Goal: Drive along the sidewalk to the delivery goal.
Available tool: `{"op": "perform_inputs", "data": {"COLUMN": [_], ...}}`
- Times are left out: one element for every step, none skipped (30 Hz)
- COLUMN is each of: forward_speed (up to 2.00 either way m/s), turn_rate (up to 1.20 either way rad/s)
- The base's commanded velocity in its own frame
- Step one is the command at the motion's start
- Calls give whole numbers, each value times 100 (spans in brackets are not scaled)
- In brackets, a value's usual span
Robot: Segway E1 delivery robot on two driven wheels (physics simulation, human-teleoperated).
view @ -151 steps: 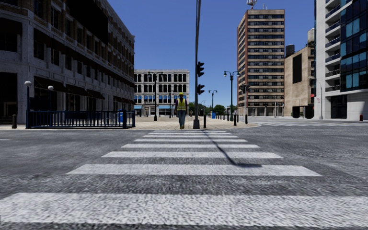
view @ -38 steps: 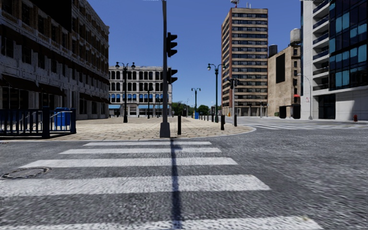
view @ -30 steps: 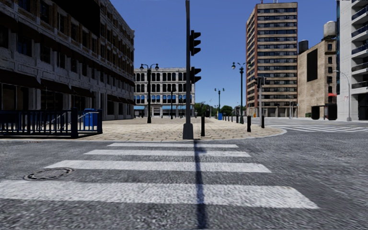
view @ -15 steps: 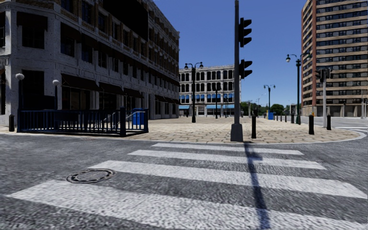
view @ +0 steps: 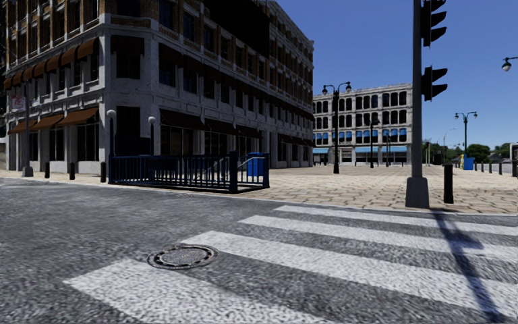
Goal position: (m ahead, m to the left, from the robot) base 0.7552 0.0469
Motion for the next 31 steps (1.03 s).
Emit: {"op": "perform_inputs", "data": {"forward_speed": [12,0,0,0,0,0,0,0,0,0,0,0,0,0,0,0,0,0,0,0,0,0,0,0,0,0,0,0,0,0,0], "turn_rate": [0,0,0,0,0,0,0,0,0,0,0,0,0,0,0,0,0,0,0,0,0,0,0,0,0,0,0,0,0,0,0]}}
